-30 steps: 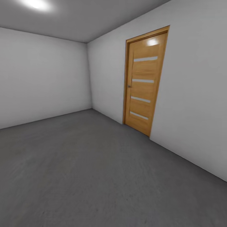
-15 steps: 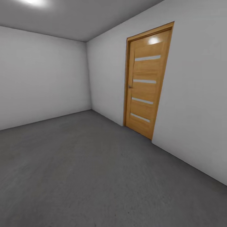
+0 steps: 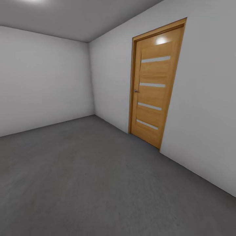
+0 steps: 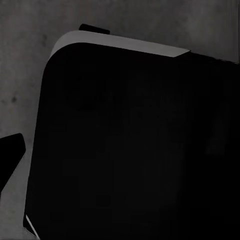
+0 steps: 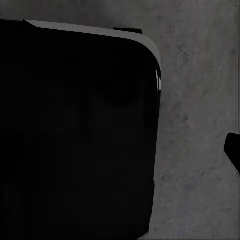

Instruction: Move the two storage containers from the living room to the garage. In the garage, place one container on the floor and stack the other container on top of it (either order is fine).

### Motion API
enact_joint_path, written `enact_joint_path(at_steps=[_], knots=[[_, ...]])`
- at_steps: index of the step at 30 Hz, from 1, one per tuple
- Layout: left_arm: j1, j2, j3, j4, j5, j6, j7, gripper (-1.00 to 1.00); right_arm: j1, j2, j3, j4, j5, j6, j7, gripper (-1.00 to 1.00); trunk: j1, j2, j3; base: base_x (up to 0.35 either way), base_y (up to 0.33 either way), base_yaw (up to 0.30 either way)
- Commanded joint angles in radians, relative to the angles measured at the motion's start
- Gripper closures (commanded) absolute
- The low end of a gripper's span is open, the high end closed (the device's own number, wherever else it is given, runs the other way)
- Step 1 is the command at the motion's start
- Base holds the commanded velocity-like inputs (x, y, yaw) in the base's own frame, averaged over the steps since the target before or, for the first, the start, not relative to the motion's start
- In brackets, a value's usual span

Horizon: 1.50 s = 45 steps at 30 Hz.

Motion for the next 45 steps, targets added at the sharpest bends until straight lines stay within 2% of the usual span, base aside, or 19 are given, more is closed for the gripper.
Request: enact_joint_path(at_steps=[1, 22, 45], knots=[[0.000, 0.000, 0.001, 0.000, 0.005, -0.003, 0.000, -1.00, 0.000, 0.000, 0.001, 0.000, 0.003, -0.003, -0.001, -1.00, 0.001, 0.000, -0.001, 0.323, 0.000, 0.000], [0.000, -0.003, -0.002, 0.000, -0.005, -0.004, 0.000, -1.00, 0.000, 0.000, 0.001, 0.000, 0.003, -0.003, -0.001, -1.00, 0.001, 0.000, -0.001, 0.323, 0.000, 0.000], [0.000, 0.001, 0.010, -0.003, 0.007, -0.005, 0.000, -1.00, 0.000, 0.000, 0.001, 0.000, 0.003, -0.003, -0.001, -1.00, 0.001, 0.000, -0.001, 0.323, 0.000, 0.000]])
